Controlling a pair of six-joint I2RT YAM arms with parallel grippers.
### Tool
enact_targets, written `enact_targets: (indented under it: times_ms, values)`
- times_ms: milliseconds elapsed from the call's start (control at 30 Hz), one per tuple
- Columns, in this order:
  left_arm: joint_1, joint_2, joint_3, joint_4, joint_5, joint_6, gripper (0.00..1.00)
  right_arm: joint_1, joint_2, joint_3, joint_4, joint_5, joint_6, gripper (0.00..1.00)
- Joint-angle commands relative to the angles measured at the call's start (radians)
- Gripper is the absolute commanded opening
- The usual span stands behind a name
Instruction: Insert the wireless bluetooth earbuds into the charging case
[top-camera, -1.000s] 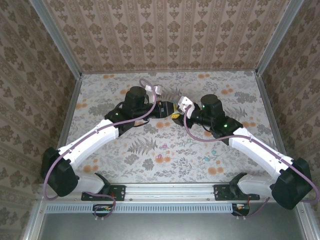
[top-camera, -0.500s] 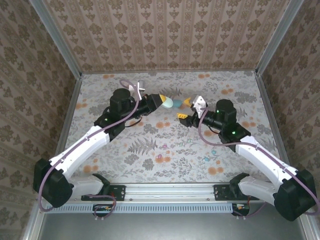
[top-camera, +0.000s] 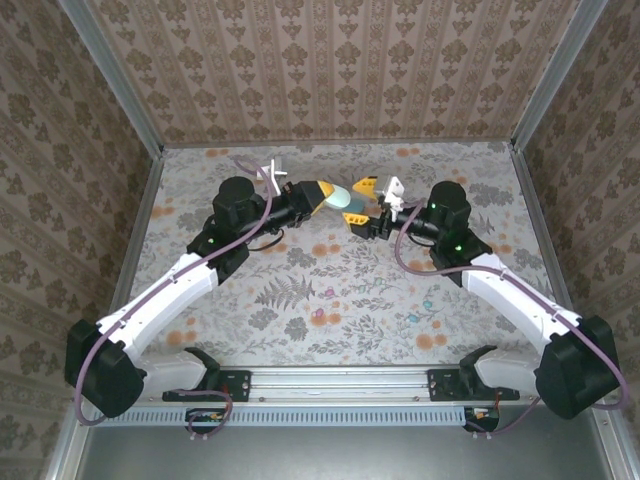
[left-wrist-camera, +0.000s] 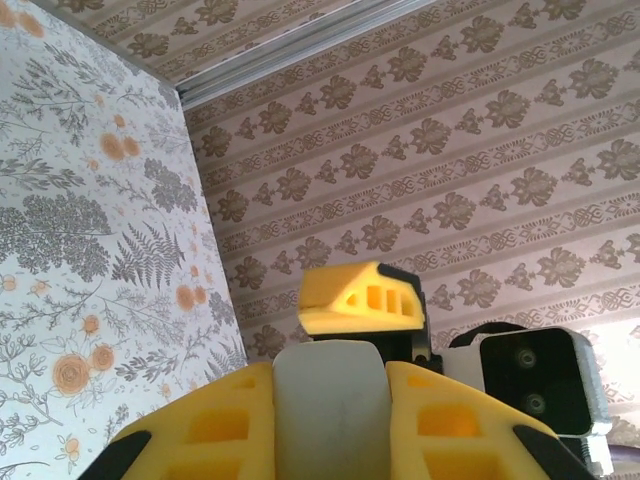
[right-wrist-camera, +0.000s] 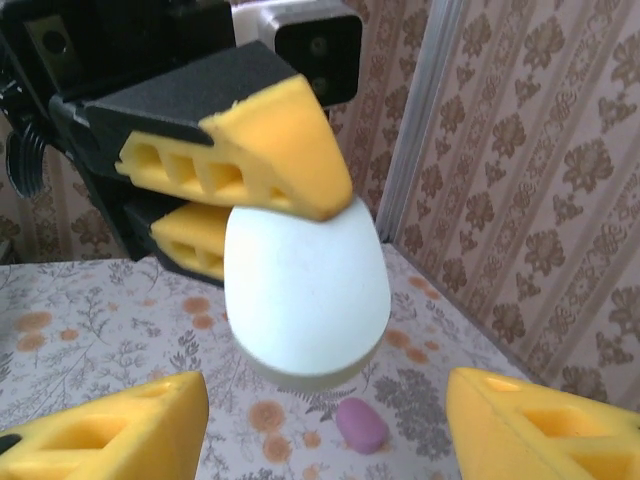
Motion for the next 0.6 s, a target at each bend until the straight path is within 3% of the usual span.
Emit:
enact_targets:
  times_ms: [0, 567]
  values:
    - [-0.003, -0.001, 0.009, 0.061, 0.026, -0.026, 0.01, 0.005, 0.019, 0.056, 0.049, -0.072, -0.018, 0.64]
    - [-0.004, 0.012, 0.019, 0.081, 0.033, -0.038, 0.02, 0.018, 0.067, 0.076, 0.07, -0.063, -0.016, 0.47]
